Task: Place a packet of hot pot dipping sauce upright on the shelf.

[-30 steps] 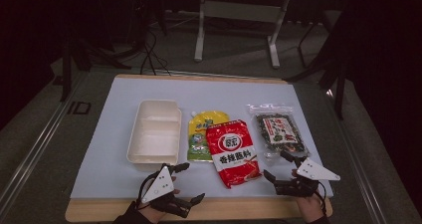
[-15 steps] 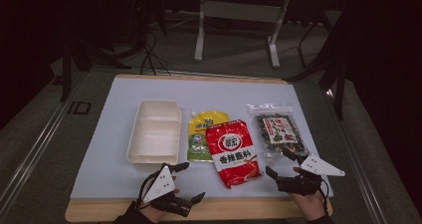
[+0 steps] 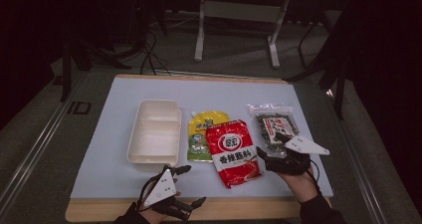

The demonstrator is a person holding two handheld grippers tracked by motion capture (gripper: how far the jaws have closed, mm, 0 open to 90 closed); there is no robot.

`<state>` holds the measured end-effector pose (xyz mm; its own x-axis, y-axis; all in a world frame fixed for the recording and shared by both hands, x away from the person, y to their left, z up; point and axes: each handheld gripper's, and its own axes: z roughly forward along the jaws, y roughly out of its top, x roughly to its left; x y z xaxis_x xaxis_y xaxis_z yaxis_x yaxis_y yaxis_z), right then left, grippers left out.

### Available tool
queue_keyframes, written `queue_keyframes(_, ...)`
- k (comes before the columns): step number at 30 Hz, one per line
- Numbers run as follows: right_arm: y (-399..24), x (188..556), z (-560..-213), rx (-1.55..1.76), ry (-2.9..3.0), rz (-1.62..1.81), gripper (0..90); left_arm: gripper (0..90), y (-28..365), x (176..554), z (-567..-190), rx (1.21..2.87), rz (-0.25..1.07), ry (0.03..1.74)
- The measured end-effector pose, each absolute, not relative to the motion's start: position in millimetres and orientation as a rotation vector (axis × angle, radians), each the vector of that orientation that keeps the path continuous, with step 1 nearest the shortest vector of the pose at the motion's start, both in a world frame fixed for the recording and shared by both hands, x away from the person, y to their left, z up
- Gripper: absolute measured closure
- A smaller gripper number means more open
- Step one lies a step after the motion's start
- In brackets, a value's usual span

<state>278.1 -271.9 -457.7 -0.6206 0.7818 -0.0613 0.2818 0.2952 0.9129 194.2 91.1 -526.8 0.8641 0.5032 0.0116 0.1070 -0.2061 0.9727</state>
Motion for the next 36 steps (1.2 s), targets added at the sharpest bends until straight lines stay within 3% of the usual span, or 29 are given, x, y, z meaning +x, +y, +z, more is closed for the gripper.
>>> queue_keyframes(12, -239, 339, -455, 0.926, 2.208, 1.213, 16.3, 4.4, 91, 195, -527, 1.76, 0.383, 0.473)
queue_keyframes(36, -228, 431, -488, 0.991, 2.513, 0.935, 26.0, 4.4, 90, 197, -529, 1.773, 0.367, 0.468)
